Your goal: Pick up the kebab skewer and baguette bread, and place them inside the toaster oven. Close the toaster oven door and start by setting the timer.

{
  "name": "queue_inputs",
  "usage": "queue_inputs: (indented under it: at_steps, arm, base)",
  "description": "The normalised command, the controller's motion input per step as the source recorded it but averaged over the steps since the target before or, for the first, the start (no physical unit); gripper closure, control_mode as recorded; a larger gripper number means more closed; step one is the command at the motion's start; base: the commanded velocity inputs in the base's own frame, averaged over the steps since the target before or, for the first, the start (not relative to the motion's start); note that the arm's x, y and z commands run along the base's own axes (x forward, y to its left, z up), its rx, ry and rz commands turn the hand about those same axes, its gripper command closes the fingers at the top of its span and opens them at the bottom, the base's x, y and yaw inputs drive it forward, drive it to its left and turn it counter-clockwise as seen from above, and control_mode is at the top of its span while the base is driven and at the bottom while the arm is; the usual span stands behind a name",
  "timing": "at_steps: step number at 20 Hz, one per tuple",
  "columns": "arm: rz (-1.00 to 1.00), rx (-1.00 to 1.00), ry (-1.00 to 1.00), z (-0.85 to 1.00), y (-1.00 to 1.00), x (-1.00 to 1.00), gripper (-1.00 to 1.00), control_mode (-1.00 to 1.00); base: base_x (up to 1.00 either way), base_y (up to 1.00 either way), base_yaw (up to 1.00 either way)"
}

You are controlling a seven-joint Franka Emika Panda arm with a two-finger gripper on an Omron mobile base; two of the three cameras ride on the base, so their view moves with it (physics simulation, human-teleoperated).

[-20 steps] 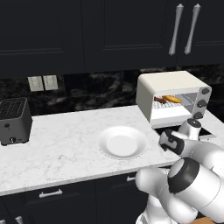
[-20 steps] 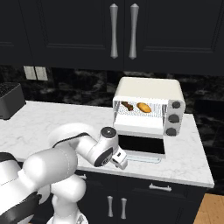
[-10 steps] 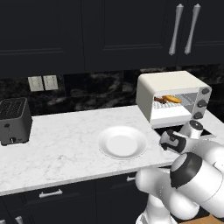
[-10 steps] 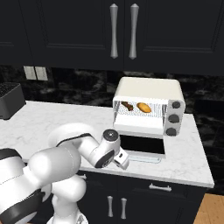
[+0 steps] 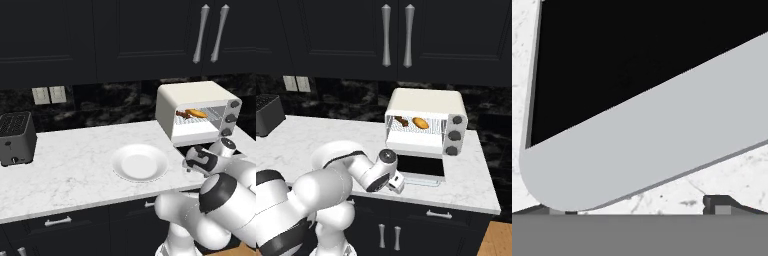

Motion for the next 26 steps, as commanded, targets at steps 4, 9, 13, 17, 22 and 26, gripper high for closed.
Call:
queue_inputs:
  at_steps: [4, 9, 13, 17, 22, 26]
  arm:
    - [0.00, 0.00, -0.17, 0.10, 0.00, 0.18, -1.00, -1.00]
    - [0.00, 0.00, -0.21, 0.15, 0.00, 0.48, -1.00, -1.00]
    - [0.00, 0.00, -0.11, 0.38, 0.00, 0.55, -1.00, -1.00]
    - [0.00, 0.00, -0.09, 0.41, 0.00, 0.53, -1.00, -1.00]
    - [0.00, 0.00, -0.25, 0.20, 0.00, 0.35, -1.00, -1.00]
    - [0.00, -0.03, -0.33, 0.00, 0.00, 0.31, -1.00, -1.00]
  base:
    - [0.00, 0.00, 0.00]
    - [0.00, 0.00, 0.00]
    - [0.00, 0.00, 0.00]
    - [0.00, 0.00, 0.00]
    - [0.00, 0.00, 0.00]
    - [0.00, 0.00, 0.00]
